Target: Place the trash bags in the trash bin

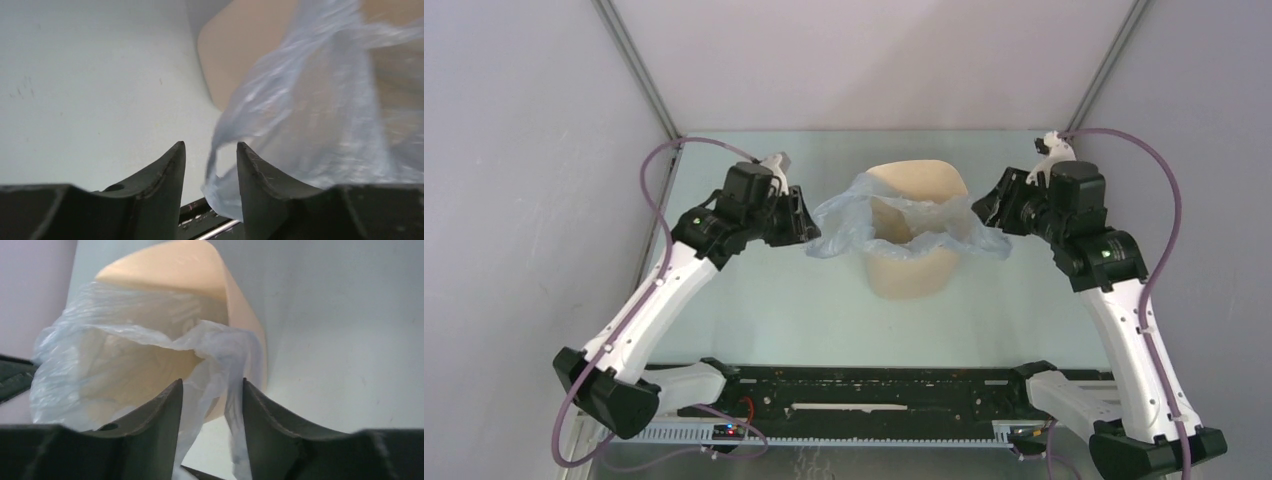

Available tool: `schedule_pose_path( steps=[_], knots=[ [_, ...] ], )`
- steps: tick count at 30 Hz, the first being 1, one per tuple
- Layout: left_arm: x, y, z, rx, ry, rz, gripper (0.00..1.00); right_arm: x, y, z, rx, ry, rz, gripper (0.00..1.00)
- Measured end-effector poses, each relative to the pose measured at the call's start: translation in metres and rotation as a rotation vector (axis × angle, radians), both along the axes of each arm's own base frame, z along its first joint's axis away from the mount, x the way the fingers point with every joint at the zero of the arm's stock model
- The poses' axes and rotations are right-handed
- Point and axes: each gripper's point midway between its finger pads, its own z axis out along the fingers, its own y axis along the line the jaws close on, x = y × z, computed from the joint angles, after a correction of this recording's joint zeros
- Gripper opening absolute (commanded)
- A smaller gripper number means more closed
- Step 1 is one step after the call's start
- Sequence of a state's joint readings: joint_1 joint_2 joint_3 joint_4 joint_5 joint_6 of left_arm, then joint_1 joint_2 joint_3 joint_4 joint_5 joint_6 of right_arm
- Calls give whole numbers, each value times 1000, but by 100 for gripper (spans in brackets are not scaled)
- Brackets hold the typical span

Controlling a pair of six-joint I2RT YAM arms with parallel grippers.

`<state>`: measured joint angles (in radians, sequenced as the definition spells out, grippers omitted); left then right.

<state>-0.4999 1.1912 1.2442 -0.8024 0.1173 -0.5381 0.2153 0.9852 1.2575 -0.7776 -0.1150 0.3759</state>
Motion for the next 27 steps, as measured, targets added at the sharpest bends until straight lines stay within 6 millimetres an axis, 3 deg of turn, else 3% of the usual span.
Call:
schedule_pose_path(
  steps=[3,5,6,10,15,19,23,27],
  knots=[
    [4,0,37,-36,-87,5,62,-2,4,31,-4,-67,48,73],
    [6,-1,63,-67,-146,4,82,-3,6,47,-10,-102,72,78],
    [6,-1,73,-80,-169,6,87,-3,6,53,-19,-114,84,78],
    [9,-2,97,-109,-216,17,91,3,14,60,-57,-123,141,79],
    [30,-21,90,-101,-170,-25,90,15,43,50,-151,-115,285,76],
    [53,-40,59,-65,-84,-75,82,18,76,32,-279,-118,449,76],
    [57,-48,32,-35,-11,-108,77,16,108,10,-450,-138,617,76],
    [55,-49,34,-37,-15,-127,72,13,122,-12,-618,-146,723,75]
  ],
)
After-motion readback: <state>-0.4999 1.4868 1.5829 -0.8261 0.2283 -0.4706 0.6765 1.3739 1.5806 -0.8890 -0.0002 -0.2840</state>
